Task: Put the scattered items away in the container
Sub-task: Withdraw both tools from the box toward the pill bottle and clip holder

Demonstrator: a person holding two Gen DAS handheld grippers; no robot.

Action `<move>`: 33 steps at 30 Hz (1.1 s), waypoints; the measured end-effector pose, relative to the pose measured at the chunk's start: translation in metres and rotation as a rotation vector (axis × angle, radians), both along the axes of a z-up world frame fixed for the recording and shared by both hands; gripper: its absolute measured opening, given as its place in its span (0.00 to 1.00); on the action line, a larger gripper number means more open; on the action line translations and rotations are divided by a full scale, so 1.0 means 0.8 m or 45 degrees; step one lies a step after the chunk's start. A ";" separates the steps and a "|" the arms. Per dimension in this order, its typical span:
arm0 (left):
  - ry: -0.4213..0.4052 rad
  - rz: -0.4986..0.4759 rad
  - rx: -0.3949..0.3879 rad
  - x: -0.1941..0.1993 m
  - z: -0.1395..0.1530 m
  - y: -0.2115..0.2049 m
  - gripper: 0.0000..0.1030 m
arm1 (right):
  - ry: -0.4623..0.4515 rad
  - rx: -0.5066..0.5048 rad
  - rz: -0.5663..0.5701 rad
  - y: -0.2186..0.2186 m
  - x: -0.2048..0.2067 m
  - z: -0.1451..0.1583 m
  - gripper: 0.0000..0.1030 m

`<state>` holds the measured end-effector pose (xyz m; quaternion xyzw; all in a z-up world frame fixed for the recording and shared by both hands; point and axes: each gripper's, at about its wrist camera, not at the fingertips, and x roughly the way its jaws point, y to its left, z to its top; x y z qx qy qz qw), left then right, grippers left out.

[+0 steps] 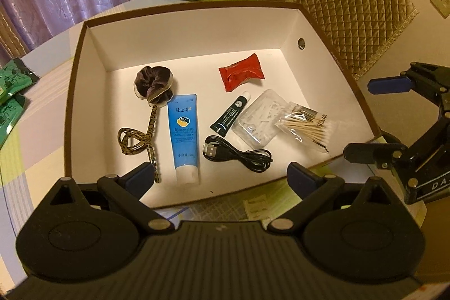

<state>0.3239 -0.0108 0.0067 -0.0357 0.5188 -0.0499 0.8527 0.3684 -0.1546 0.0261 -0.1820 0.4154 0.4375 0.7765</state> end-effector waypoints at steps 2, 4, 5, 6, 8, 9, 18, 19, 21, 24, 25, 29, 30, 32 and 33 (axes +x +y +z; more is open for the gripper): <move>-0.013 0.002 -0.003 -0.007 0.005 0.000 0.96 | -0.003 0.013 -0.018 -0.003 -0.009 0.003 0.96; -0.024 0.006 -0.008 -0.015 0.009 0.001 0.96 | -0.002 0.030 -0.036 -0.006 -0.016 0.006 0.96; -0.029 0.009 -0.010 -0.019 0.011 0.002 0.96 | -0.002 0.040 -0.042 -0.008 -0.021 0.007 0.96; -0.034 0.014 -0.011 -0.024 0.013 0.003 0.96 | -0.003 0.050 -0.049 -0.009 -0.026 0.008 0.96; -0.048 0.023 -0.005 -0.034 0.017 0.003 0.96 | -0.010 0.064 -0.061 -0.011 -0.037 0.010 0.96; -0.056 0.030 0.002 -0.039 0.018 0.003 0.96 | -0.016 0.070 -0.069 -0.013 -0.042 0.011 0.96; -0.138 0.083 0.046 -0.097 0.031 0.007 0.96 | -0.017 0.133 -0.179 -0.026 -0.090 0.008 0.96; -0.141 0.091 0.052 -0.102 0.031 0.008 0.96 | -0.014 0.137 -0.187 -0.027 -0.095 0.008 0.96; -0.140 0.110 0.064 -0.113 0.030 0.011 0.96 | -0.012 0.140 -0.198 -0.028 -0.106 0.007 0.96; -0.142 0.137 0.068 -0.129 0.027 0.014 0.96 | -0.019 0.136 -0.216 -0.028 -0.121 0.005 0.96; -0.141 0.147 0.077 -0.134 0.026 0.015 0.96 | -0.015 0.137 -0.222 -0.028 -0.125 0.004 0.96; -0.132 0.163 0.097 -0.152 0.016 0.015 0.96 | 0.004 0.134 -0.239 -0.029 -0.138 -0.003 0.96; -0.128 0.166 0.095 -0.157 0.013 0.016 0.96 | 0.008 0.131 -0.242 -0.030 -0.141 -0.005 0.96; -0.120 0.172 0.093 -0.164 0.008 0.017 0.96 | 0.015 0.125 -0.250 -0.030 -0.145 -0.009 0.96; -0.117 0.176 0.092 -0.168 0.006 0.018 0.96 | 0.019 0.123 -0.255 -0.031 -0.147 -0.011 0.96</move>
